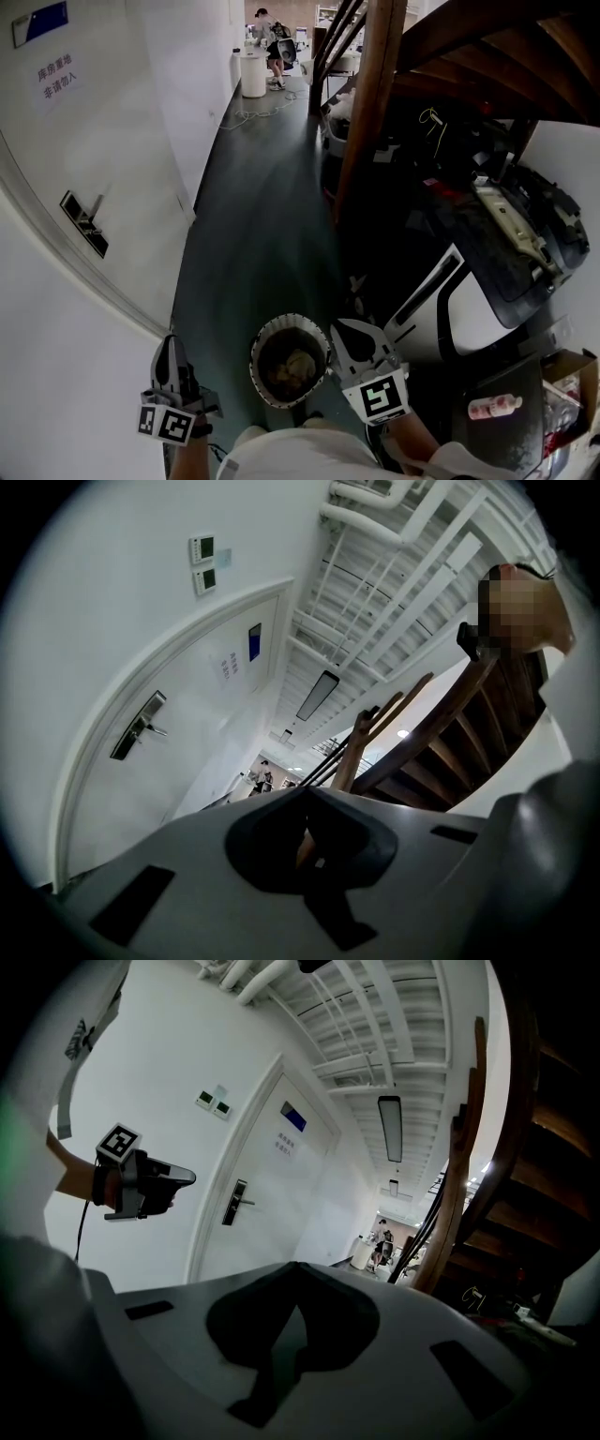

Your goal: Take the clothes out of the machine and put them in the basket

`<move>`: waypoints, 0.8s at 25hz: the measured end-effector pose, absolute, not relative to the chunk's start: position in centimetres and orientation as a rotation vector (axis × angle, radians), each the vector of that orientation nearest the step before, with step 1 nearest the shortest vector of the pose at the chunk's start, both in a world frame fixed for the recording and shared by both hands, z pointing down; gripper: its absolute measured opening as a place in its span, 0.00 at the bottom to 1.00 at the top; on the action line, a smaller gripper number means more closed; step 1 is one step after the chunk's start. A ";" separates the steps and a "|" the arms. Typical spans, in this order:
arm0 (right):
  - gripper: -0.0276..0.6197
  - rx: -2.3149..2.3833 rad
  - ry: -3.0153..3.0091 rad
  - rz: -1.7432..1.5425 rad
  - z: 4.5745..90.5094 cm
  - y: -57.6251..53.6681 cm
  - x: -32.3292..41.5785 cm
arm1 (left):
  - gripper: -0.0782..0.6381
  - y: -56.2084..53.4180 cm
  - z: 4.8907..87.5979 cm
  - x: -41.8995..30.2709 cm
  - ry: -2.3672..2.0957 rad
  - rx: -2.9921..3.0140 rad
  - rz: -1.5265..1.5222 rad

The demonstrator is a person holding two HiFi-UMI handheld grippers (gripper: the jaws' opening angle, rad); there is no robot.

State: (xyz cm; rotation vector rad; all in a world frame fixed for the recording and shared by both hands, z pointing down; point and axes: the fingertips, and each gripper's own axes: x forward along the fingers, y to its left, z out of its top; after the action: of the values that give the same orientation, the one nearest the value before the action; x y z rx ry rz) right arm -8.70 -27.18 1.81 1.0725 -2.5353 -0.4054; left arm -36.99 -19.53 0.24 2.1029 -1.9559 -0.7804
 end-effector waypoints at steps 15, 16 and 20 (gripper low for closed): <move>0.06 1.042 -2.538 -0.378 2.5 -26.0 -10.9 | 0.13 -19.0 1.6 -37.8 -1.930 2.075 -0.781; 0.06 1.042 -2.536 -0.377 2.5 -25.9 -10.9 | 0.13 -18.9 1.7 -37.8 -1.928 2.073 -0.781; 0.06 1.054 -2.529 -0.388 2.7 -25.6 -11.0 | 0.13 -18.5 2.0 -37.9 -1.926 2.073 -0.780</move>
State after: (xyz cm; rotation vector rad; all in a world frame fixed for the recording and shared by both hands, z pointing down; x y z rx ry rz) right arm -10.98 -25.60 2.65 1.0544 -2.5294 -0.3882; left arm -37.92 -18.50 1.97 2.0730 -1.9260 -0.7799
